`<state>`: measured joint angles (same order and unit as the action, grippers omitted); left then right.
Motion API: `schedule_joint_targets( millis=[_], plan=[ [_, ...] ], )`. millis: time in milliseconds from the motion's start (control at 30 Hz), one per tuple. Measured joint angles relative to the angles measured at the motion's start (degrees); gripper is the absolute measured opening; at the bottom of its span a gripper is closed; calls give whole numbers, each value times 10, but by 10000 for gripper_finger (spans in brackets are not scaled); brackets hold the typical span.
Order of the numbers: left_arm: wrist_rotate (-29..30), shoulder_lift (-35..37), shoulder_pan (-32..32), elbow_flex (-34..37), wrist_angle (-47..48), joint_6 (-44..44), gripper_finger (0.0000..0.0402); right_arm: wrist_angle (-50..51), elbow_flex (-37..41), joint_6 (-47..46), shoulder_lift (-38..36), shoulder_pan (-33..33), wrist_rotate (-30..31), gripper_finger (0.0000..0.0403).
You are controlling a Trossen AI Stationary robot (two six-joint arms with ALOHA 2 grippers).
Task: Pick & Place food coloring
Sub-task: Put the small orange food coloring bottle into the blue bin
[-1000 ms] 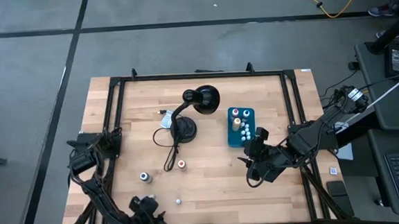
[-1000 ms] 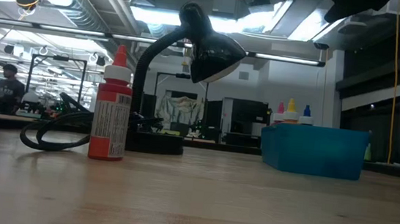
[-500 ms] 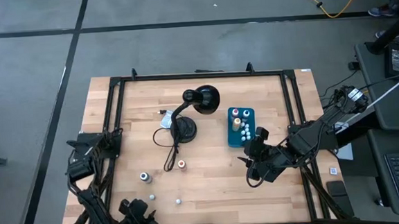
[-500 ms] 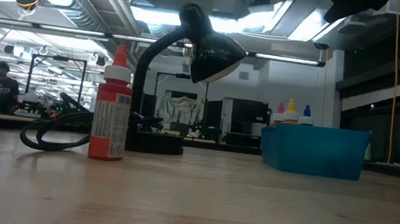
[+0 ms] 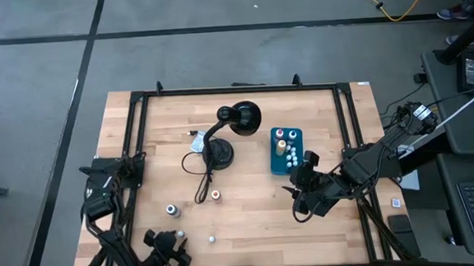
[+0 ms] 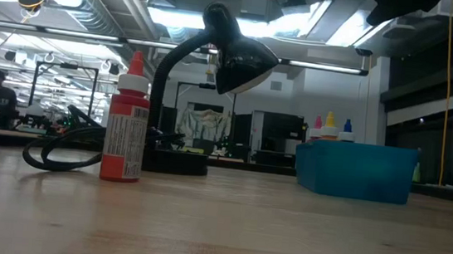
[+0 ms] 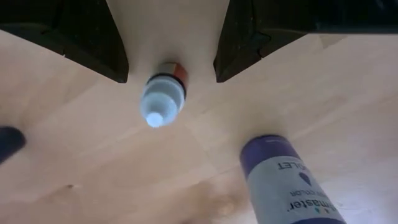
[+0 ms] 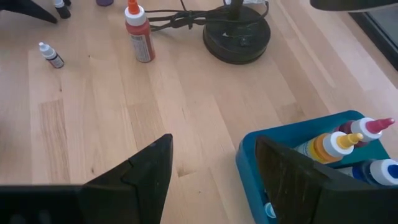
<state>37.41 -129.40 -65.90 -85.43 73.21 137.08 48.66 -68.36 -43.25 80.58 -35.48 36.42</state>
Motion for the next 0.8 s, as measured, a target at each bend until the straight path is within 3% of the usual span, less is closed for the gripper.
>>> schedule_joint_targets(
  millis=[567,800],
  plan=[
    [-7,0,20,0,14,-7,236,0,0,2,0,0,0,228],
    [-8,0,20,0,14,-8,181,0,0,0,0,0,0,228]
  ],
)
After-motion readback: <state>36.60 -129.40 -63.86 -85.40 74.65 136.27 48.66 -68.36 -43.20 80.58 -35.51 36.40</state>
